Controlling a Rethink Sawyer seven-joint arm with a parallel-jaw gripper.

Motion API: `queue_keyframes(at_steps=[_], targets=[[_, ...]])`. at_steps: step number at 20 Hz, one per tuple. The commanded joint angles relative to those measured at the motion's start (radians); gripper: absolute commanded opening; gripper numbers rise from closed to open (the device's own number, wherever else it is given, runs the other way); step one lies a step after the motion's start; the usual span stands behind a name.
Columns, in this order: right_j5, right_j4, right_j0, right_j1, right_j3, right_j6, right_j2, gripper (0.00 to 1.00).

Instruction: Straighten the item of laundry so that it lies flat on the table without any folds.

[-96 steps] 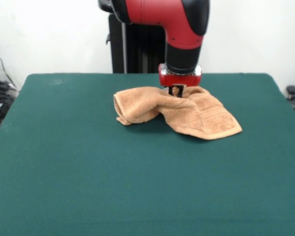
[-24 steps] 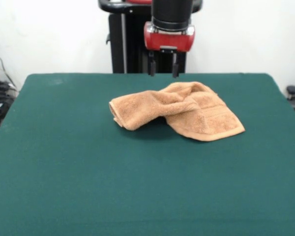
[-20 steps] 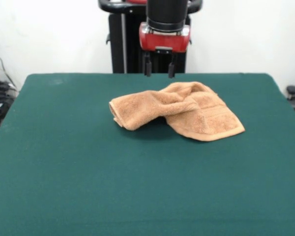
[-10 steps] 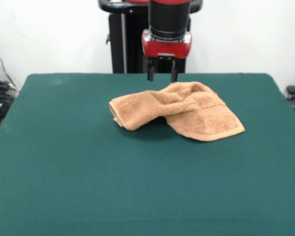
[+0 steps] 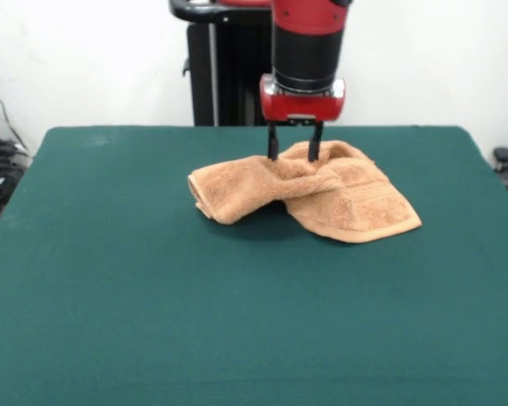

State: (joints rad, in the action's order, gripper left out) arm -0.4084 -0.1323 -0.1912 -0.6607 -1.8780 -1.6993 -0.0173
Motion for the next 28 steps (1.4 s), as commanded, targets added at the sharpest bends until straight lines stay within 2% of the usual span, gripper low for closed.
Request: queue_keyframes(at_steps=[1,16,28], targets=[[-0.044,0.033,0.073,0.107,0.106,-0.134,-0.075,1.00],[-0.041,0.082,0.178,0.199,0.218,-0.197,-0.037,1.00],[-0.032,0.081,0.152,0.172,0.171,-0.165,-0.047,1.00]])
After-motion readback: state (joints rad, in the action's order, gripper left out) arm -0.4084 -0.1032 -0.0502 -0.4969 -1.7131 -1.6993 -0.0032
